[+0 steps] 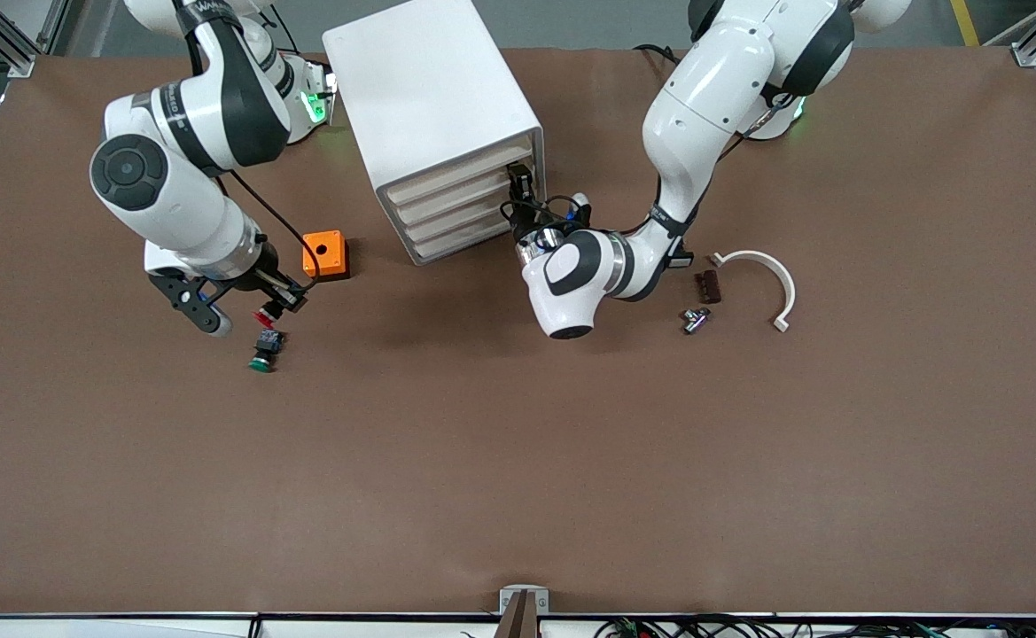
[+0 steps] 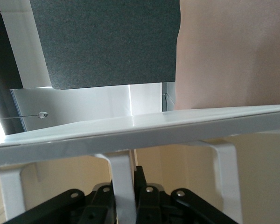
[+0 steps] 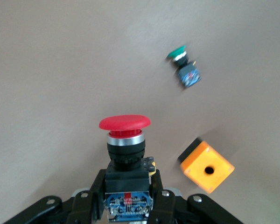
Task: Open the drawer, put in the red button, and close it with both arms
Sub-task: 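Pull the drawer open with the left gripper while the right gripper lifts the button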
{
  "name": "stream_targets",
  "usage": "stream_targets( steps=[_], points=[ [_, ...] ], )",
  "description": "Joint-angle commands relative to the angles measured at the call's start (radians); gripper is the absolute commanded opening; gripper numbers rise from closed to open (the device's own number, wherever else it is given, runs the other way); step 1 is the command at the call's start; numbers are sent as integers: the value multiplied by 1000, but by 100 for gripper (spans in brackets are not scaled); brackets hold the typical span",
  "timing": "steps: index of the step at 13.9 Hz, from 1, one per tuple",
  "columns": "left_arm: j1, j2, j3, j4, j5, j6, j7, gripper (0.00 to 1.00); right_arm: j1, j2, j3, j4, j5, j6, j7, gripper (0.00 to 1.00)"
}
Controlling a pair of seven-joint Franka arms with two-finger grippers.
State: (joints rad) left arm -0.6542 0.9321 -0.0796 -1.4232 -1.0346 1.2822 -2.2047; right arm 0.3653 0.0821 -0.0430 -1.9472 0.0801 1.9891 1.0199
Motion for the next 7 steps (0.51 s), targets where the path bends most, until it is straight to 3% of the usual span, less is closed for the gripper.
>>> stream_targets(
  steps=[1,7],
  points=[
    [19,4,9,6,-19,-12,-14,13,18,-38,-8,-1,46,-19,61,0],
    [108,22,14,18,-13,-6,-18,13,119,-30,-9,5,44,-4,219,0]
  ],
)
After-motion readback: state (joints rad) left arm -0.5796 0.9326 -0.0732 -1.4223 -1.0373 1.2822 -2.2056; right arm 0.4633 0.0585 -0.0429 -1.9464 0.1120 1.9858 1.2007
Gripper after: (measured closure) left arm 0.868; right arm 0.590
